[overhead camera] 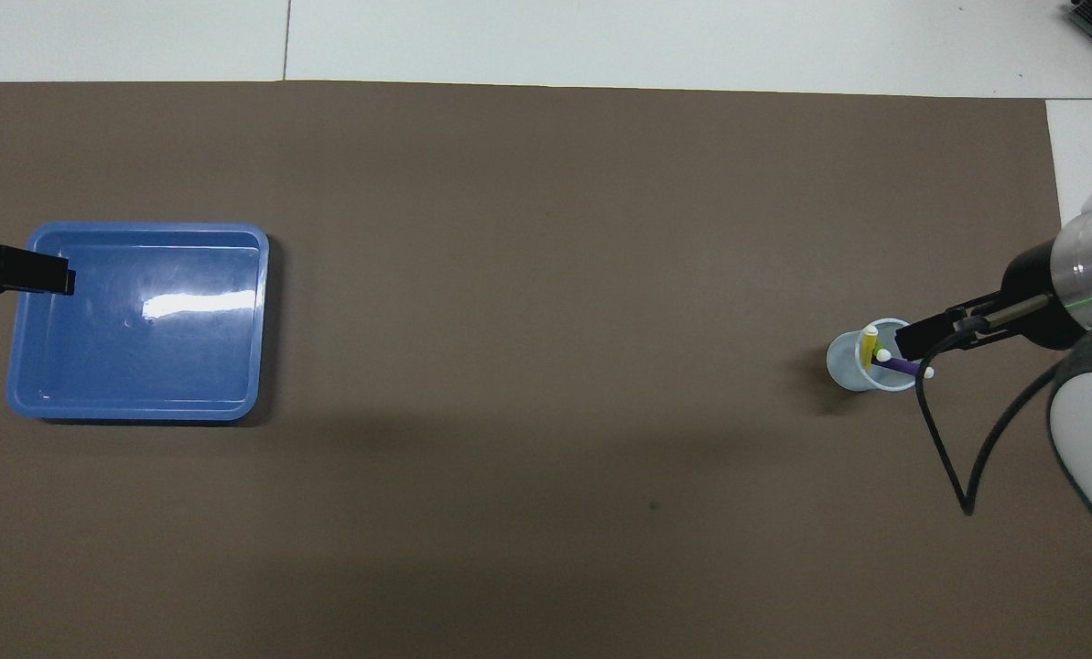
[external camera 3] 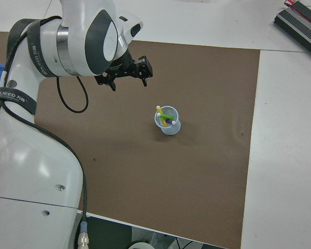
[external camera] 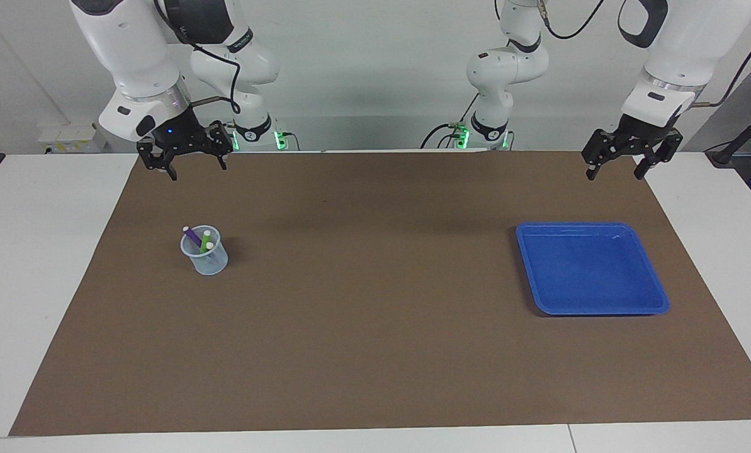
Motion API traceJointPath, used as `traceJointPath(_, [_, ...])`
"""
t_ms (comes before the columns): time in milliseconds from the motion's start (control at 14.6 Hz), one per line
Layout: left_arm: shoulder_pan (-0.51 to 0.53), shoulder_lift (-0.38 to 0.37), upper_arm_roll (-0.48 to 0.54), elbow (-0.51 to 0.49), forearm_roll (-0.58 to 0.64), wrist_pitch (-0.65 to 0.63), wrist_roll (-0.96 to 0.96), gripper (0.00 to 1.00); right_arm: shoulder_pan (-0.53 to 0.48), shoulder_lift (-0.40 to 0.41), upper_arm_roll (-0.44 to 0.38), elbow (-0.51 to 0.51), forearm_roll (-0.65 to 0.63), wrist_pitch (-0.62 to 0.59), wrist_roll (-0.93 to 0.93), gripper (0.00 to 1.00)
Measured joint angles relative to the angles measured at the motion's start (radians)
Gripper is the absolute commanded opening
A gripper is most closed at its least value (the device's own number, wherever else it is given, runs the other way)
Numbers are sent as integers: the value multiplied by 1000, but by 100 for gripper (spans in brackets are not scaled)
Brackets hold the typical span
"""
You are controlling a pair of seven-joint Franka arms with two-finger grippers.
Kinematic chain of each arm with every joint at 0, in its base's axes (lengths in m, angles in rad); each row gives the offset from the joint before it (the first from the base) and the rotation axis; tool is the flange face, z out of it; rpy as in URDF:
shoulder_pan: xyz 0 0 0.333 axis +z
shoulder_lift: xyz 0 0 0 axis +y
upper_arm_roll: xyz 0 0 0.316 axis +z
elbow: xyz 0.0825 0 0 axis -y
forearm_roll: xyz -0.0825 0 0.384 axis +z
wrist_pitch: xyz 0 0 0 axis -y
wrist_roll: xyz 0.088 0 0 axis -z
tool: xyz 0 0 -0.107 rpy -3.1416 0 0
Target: Transfer and insert pens with both arms
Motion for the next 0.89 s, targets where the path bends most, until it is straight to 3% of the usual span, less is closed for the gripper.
traceJointPath(889, [-76,1,62,1,0,0,11,100,0,-1,0,-2,0,0,122,100])
